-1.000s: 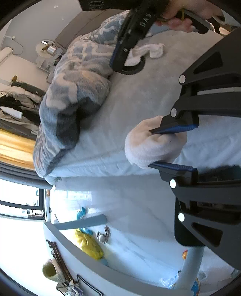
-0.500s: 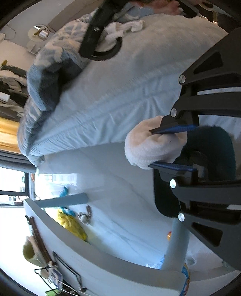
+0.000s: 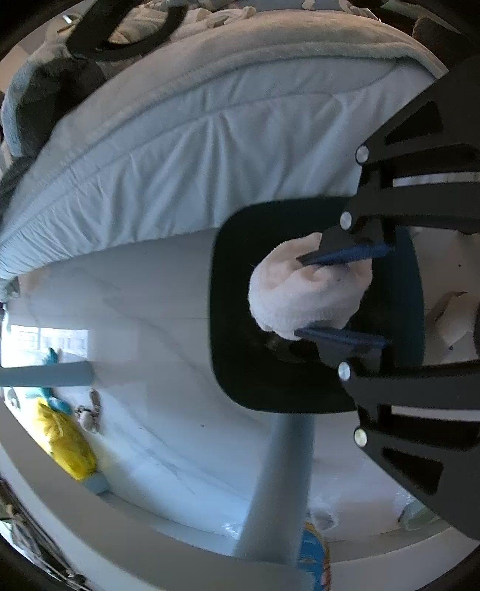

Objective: Collect trash
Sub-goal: 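Open the left tool to drop the rolled sock into the bin, then open the right tool over the bin while the left tool turns back toward the bed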

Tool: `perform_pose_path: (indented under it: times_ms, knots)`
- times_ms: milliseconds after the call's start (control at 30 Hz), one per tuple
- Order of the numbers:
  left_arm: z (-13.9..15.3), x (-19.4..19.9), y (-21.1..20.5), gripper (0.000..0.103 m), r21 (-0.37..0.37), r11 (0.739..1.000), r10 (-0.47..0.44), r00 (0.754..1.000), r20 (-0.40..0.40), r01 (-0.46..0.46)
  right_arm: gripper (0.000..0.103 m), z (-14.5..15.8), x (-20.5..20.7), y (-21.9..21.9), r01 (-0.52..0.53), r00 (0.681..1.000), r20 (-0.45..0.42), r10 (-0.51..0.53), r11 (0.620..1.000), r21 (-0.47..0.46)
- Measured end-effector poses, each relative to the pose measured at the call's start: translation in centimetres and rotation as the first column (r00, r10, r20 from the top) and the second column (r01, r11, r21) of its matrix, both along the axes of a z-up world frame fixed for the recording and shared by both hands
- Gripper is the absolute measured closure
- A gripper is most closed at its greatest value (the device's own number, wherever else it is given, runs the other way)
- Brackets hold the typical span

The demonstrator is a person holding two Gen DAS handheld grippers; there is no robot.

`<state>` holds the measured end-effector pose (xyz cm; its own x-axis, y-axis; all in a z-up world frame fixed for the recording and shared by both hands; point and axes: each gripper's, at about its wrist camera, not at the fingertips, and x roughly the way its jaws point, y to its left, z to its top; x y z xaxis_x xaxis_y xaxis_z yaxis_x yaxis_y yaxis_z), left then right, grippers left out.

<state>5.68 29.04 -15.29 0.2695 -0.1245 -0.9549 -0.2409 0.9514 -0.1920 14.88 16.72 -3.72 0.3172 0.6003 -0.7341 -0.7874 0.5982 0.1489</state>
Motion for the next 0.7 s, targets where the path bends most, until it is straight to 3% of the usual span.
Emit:
perform_pose_path:
  times_ms: [100, 333, 467, 700]
  knots:
    - [0.1, -0.7, 0.4, 0.052, 0.002, 1.0, 0.0, 1.0, -0.002, 0.0, 0.085, -0.3, -0.7, 0.9, -0.014, 1.0, -0.003, 0.014, 1.0, -0.004]
    - [1.8, -2.2, 1.7, 0.043, 0.002, 1.0, 0.019, 0.998, 0.053, -0.019, 0.085, -1.7, -1.6, 2.7, -0.028, 0.999, -0.025, 0.027, 0.999, -0.038]
    - [3.9, -3.3, 2.7, 0.037, 0.029, 0.998, 0.045, 0.99, 0.136, -0.05, 0.085, -3.0, -2.0, 3.5, -0.033, 0.998, -0.046, 0.03, 0.997, -0.072]
    - [7.4, -4.9, 4.3, 0.036, 0.039, 0.993, 0.098, 0.959, 0.265, -0.113, 0.085, -5.0, -2.8, 4.6, -0.043, 0.997, -0.064, 0.036, 0.992, -0.116]
